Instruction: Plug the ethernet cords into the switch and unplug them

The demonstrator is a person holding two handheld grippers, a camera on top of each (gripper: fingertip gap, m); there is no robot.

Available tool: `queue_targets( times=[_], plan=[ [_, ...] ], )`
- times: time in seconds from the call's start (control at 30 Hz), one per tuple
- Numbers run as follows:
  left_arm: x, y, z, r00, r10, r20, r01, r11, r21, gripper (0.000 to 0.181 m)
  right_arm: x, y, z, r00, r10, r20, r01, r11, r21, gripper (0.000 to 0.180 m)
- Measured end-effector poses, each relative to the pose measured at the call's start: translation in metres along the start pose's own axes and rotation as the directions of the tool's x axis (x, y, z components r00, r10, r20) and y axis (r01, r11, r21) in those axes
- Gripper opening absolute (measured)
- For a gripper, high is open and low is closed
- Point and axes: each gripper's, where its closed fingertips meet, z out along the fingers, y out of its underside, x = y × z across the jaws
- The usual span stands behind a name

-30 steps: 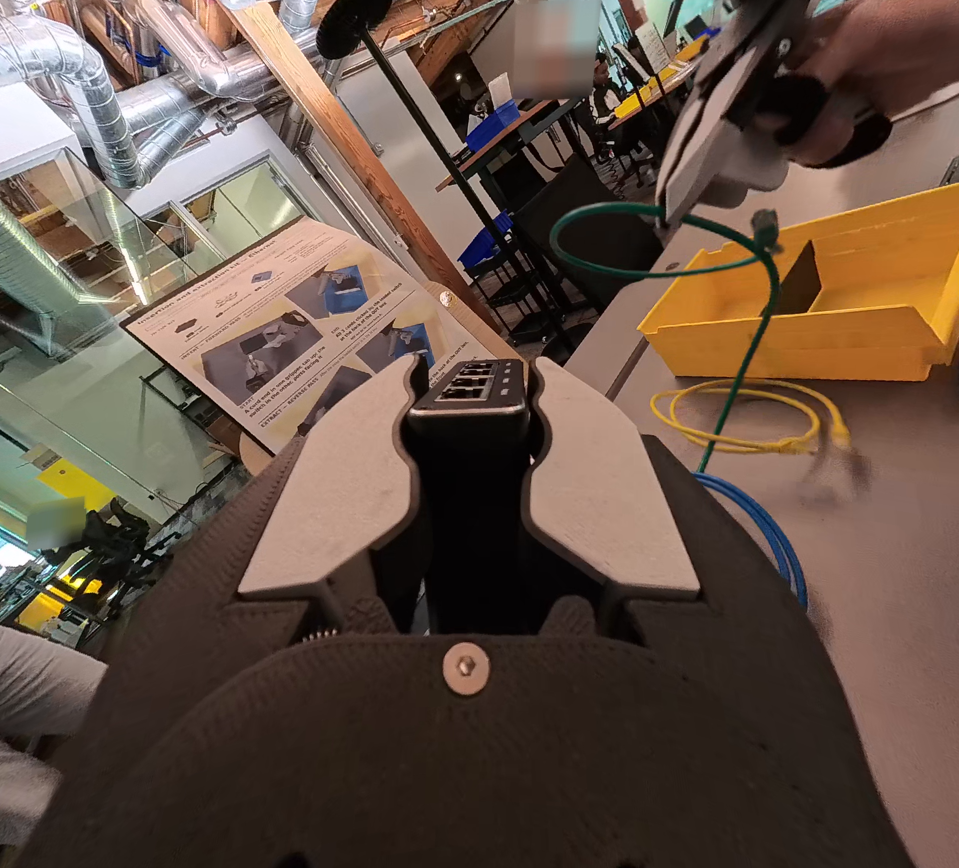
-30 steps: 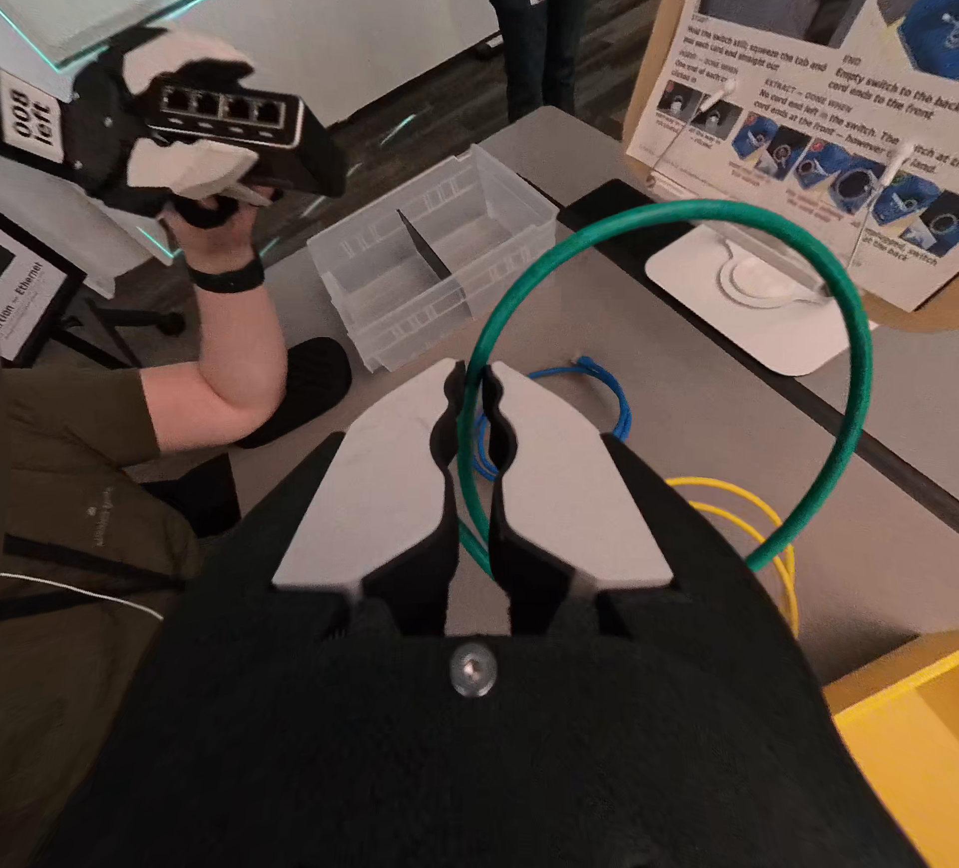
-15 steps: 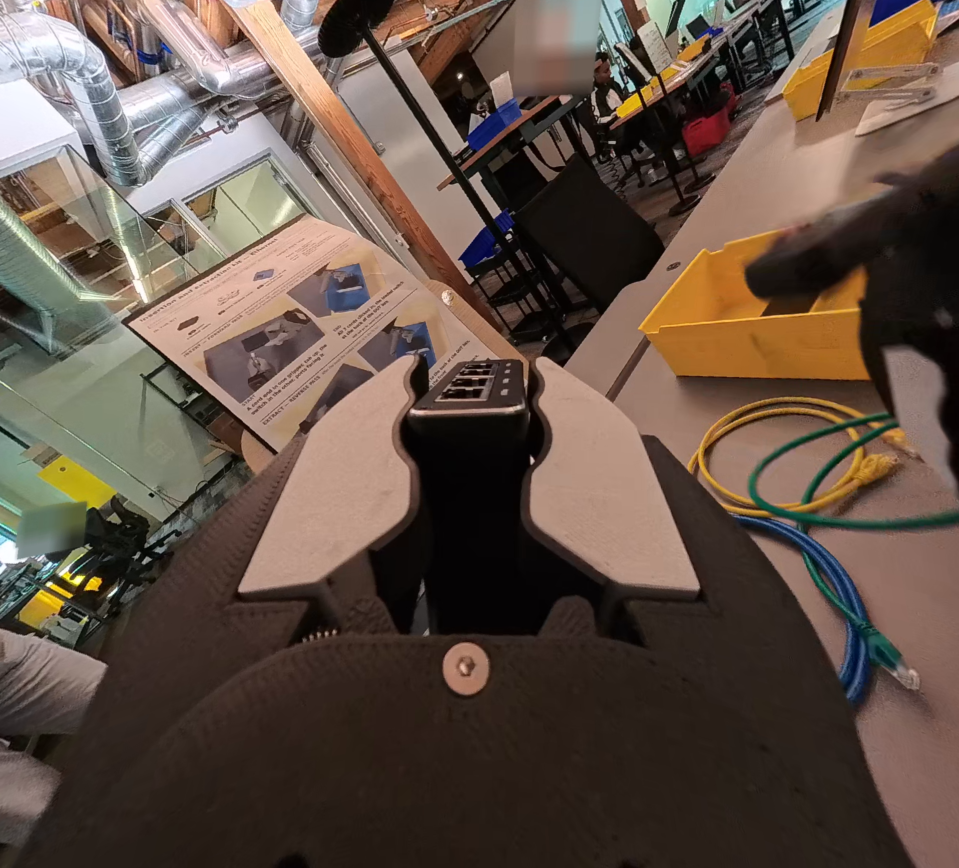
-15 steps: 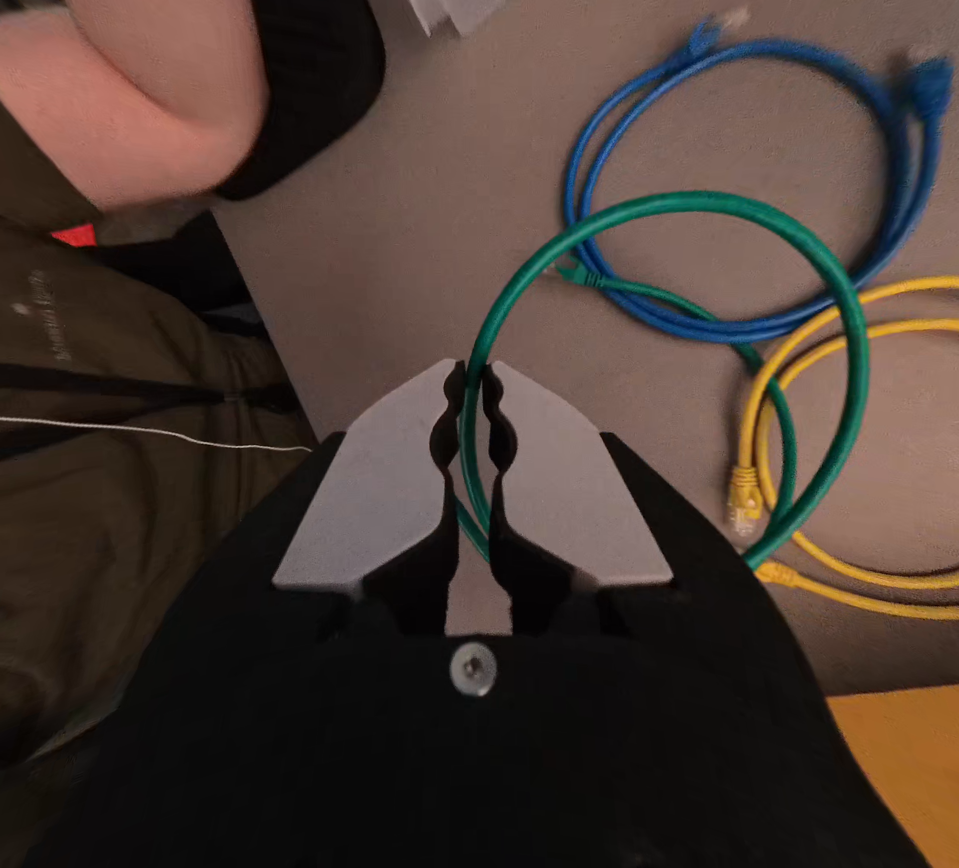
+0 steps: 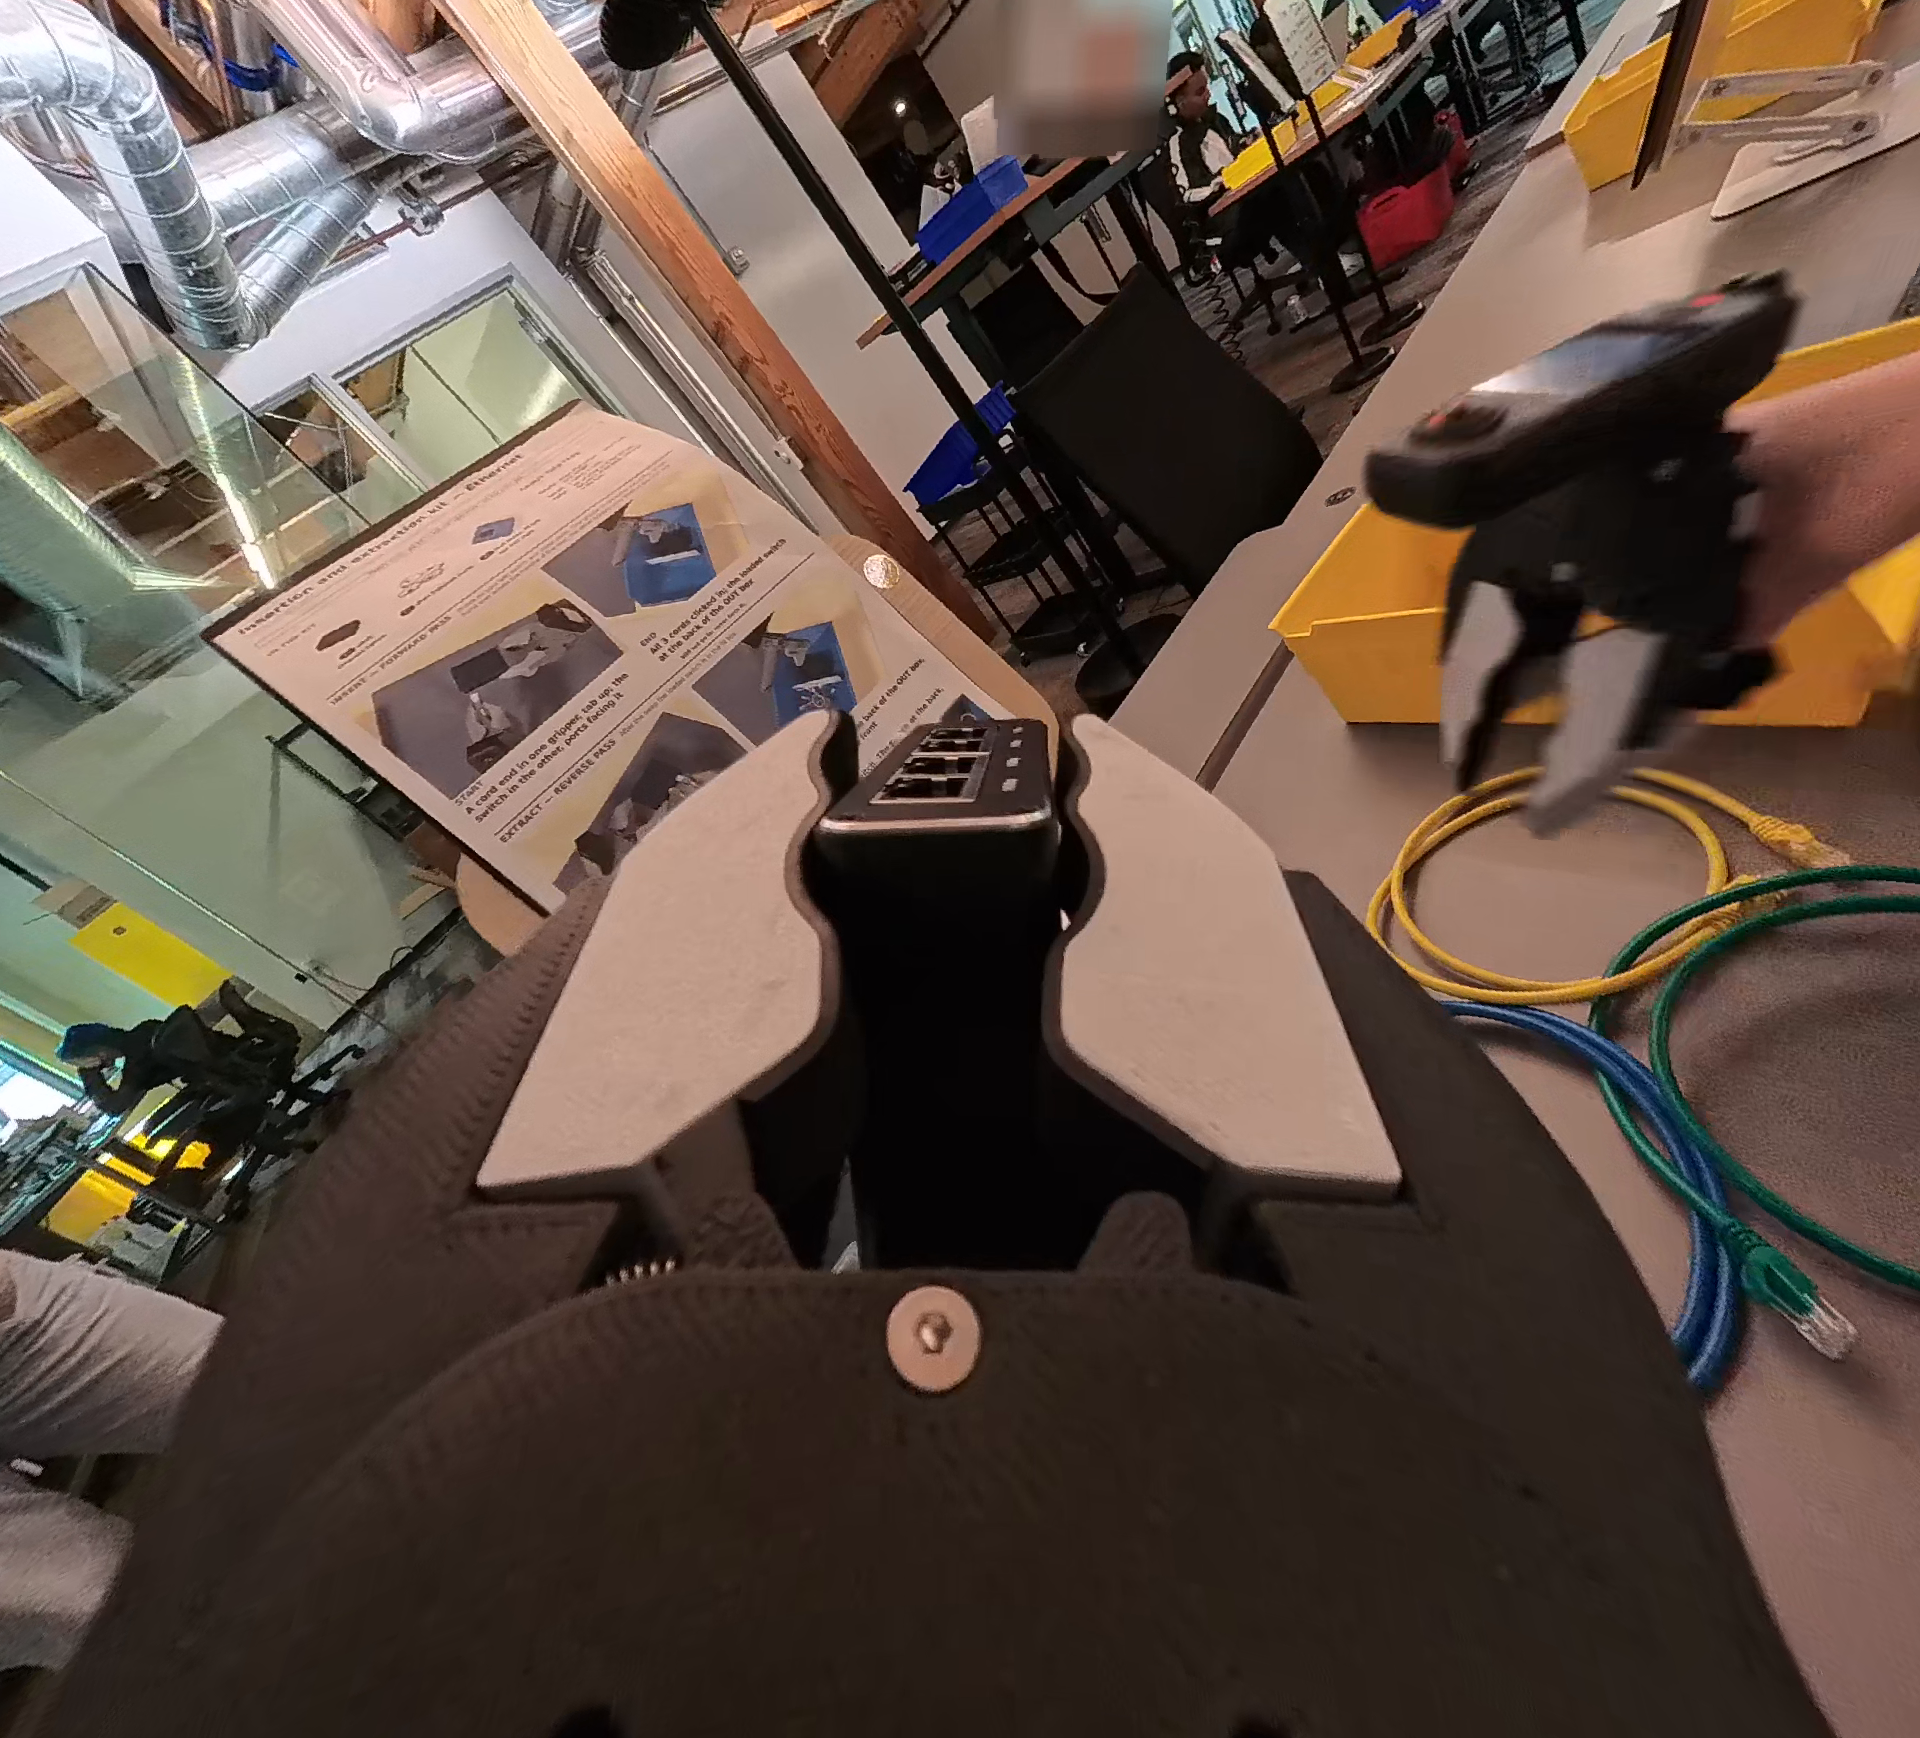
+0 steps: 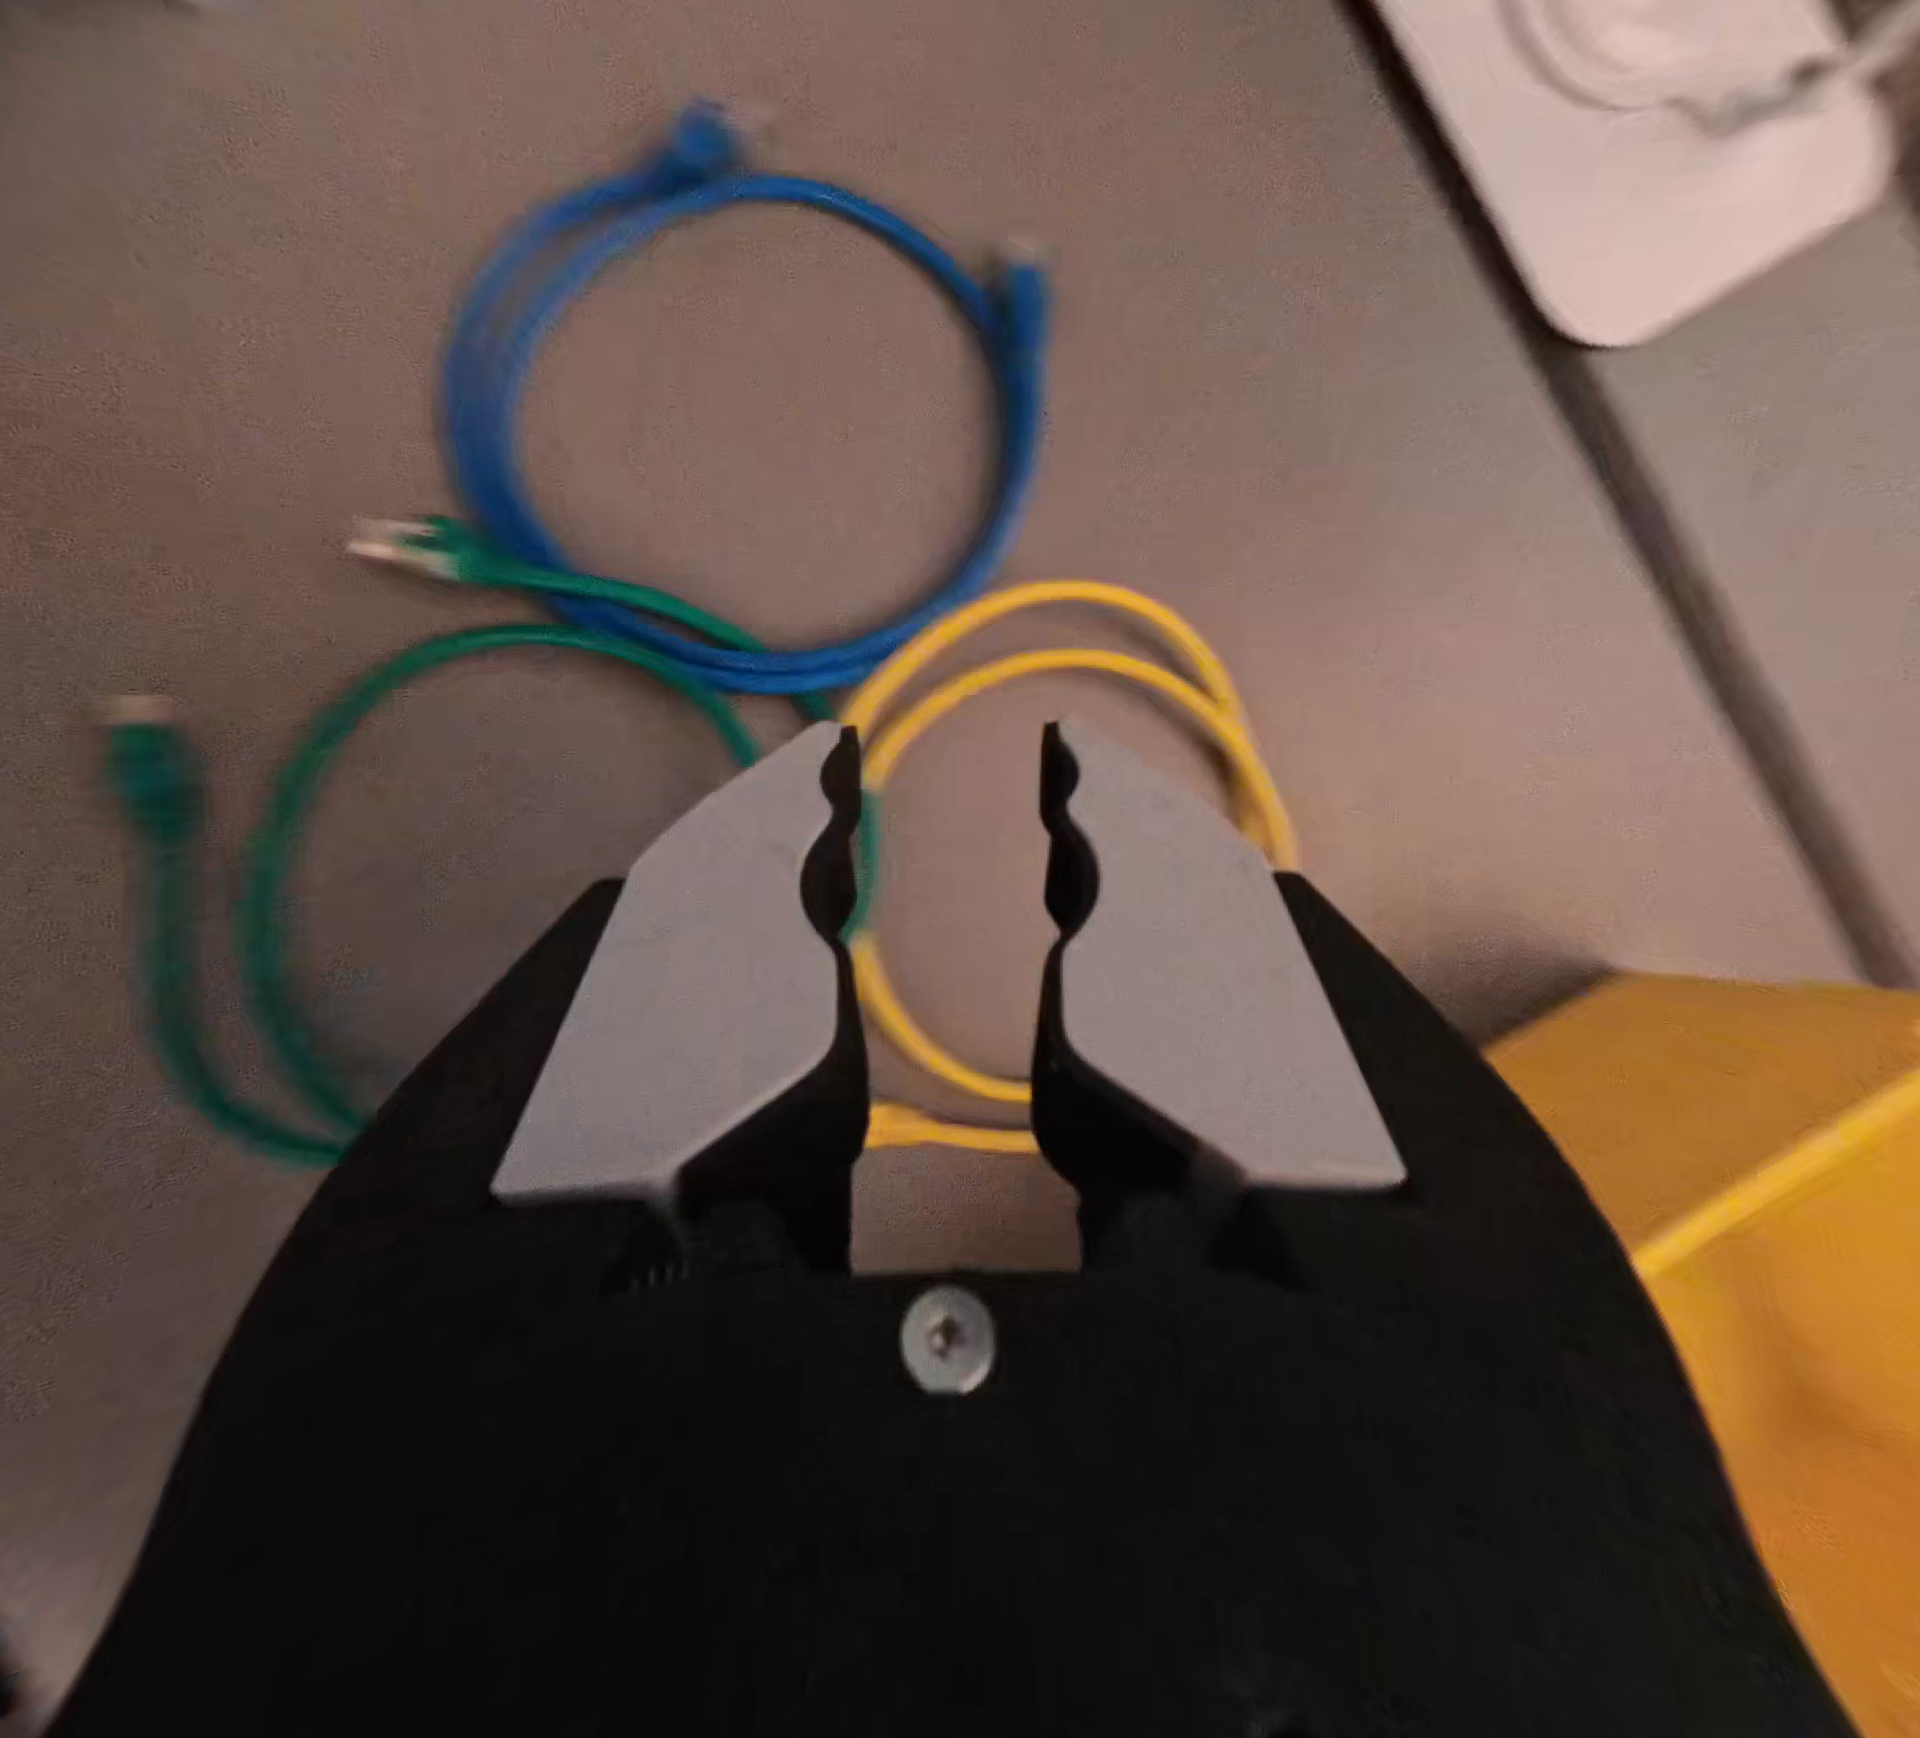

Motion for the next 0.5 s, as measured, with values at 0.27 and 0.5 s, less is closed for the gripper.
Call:
queue_targets(
  times=[0.27,0.5],
  plan=[
    [0.005,0.007,0.009,1.0,0.014,-0.016,-0.014,0.999,-0.03,0.036,0.099,0.071,0.088,0.995,0.009,-0.096,-0.04,0.945,-0.325,0.04],
    [0.006,0.011,0.012,1.0,0.017,-0.017,-0.018,0.999,-0.046,0.036,0.088,0.063,0.1,0.998,-0.049,-0.03,0.033,0.918,-0.396,0.011]
  ],
)
